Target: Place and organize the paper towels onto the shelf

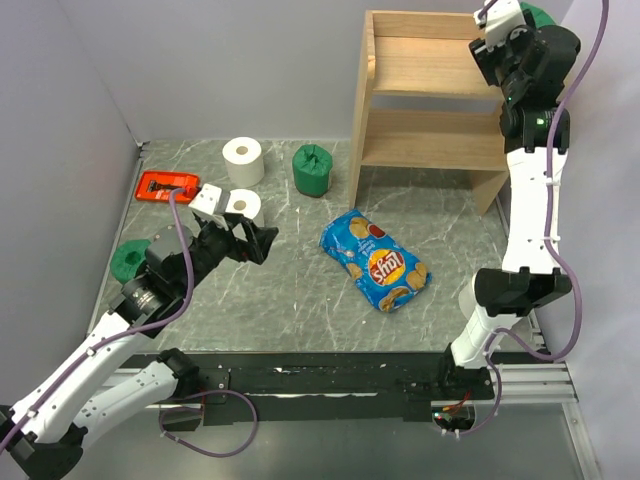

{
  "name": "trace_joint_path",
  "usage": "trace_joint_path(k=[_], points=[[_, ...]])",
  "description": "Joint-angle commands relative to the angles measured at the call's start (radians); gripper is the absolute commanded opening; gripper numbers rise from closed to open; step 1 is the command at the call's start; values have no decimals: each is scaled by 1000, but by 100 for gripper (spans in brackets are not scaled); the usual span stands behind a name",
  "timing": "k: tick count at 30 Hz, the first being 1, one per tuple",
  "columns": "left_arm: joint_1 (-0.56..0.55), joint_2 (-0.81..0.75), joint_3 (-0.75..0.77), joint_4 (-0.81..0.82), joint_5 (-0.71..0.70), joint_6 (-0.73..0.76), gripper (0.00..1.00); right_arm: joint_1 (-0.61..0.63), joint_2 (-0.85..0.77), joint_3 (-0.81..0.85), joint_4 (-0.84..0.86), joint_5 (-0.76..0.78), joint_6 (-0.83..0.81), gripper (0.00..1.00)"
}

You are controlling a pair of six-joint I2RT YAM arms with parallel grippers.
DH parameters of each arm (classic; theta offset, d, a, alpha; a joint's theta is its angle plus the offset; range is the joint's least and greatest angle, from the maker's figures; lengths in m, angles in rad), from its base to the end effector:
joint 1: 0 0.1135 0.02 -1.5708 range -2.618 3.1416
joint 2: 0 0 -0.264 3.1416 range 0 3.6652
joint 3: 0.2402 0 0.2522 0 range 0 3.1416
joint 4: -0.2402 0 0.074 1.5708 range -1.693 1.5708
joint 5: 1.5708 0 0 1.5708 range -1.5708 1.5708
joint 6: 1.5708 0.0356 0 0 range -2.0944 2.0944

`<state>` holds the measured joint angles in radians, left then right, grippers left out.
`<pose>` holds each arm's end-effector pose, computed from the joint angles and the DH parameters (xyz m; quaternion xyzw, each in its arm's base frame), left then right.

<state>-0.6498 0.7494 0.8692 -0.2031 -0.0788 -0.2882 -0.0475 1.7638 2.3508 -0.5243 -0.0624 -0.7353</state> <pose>0.1385 -0.1018 0.3731 0.1060 0.7282 -0.2799 0.6166 0.3504 -0.0144 0.5651 -0.2521 0.6365 -0.2582 0.6816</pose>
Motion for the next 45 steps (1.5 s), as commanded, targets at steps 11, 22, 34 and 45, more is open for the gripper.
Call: trace_joint_path(k=[11, 22, 34, 45], points=[[1, 4, 7, 28, -91, 34, 96, -46, 13, 91, 193, -57, 83, 90], [18, 48, 21, -1, -226, -18, 96, -14, -196, -108, 124, -80, 407, 89], [48, 232, 134, -223, -375, -225, 96, 276, -671, -844, 112, -28, 747, 82], [444, 477, 234, -294, 20, -471, 95, 468, -845, -1228, 158, -85, 863, 78]])
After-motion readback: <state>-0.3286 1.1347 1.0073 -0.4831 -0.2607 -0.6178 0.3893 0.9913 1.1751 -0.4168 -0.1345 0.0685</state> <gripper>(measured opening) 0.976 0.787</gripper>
